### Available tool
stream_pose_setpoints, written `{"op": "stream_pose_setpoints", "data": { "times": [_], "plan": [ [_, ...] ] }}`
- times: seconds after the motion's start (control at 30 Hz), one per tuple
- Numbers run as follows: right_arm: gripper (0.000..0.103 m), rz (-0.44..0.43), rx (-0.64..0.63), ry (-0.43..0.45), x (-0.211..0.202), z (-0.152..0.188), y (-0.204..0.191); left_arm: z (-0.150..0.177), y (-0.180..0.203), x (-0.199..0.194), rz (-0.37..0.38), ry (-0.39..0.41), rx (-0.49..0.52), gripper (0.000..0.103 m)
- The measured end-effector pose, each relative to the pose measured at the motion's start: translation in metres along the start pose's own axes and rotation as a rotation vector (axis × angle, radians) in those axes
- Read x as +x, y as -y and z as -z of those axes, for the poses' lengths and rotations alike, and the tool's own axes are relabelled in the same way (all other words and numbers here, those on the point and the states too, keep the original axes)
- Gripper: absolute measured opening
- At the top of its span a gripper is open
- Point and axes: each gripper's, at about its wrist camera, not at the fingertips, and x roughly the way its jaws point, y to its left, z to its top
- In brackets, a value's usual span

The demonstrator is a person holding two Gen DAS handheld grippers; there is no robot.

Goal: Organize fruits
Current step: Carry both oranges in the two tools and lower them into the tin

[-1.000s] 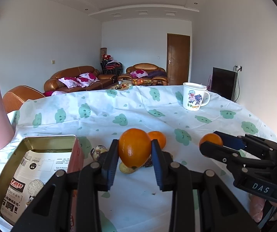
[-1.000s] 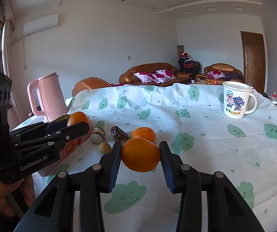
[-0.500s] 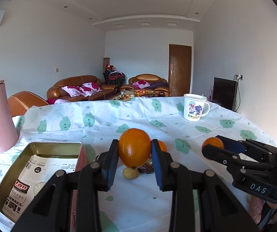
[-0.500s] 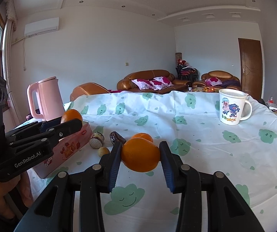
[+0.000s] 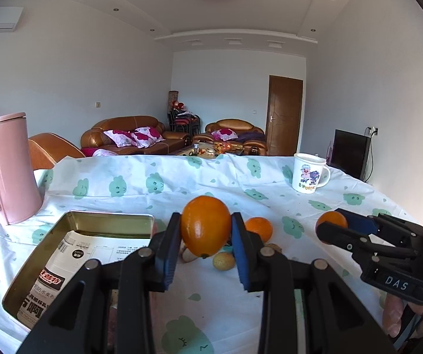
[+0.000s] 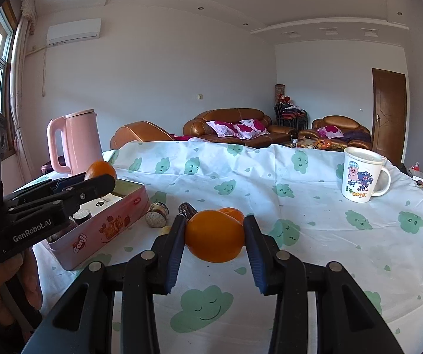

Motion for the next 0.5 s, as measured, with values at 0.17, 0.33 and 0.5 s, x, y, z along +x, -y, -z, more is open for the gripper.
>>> {"op": "stream_pose_setpoints", "data": {
  "times": [0.17,0.33,0.5],
  "plan": [
    [0.042,-0.045,-0.028,0.0,0.009,-0.018,-0.021,-0.002,-0.032,-0.009,-0.056,-0.014,-0.048,0.035],
    [0.042,-0.109,-0.078,-0.009,0.027,-0.036,-0.055,-0.006,-0.065,-0.021,-0.121,-0.019,-0.074,0.035],
    [0.042,-0.174,-0.107,-0.041,0.052,-0.047,-0.088,-0.005,-0.093,-0.024,-0.167,-0.054,-0.091,0.035]
  ]
}}
